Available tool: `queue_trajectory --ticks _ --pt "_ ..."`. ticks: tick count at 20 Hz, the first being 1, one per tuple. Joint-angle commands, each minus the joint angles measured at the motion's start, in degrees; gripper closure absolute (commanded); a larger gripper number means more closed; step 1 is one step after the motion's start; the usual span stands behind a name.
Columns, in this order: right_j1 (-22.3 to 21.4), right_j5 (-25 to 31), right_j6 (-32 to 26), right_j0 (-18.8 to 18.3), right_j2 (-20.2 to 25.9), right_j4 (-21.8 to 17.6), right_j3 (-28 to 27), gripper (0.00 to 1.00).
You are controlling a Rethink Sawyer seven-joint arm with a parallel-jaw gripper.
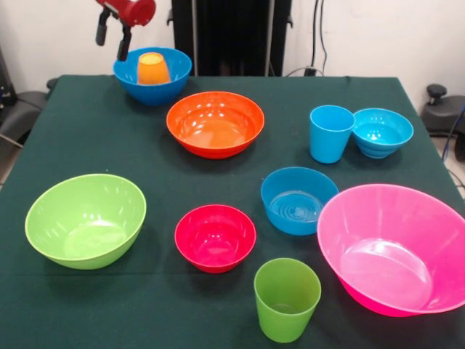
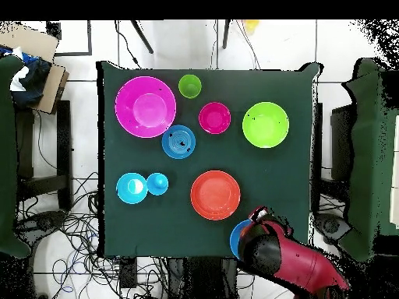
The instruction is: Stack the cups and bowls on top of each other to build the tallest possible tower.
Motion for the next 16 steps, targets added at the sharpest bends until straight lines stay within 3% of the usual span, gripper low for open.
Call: queue_trajectory --ticks 1,6,16 --pt "-0.4 6.0 -1.6 0.5 8.4 -4.5 2.9 0.0" --pt "-1.6 7.7 0.2 2.5 7.8 -2.9 3.9 0.0" --pt "-5.2 14.0 9.0 11.0 7.4 7.5 7.9 0.0"
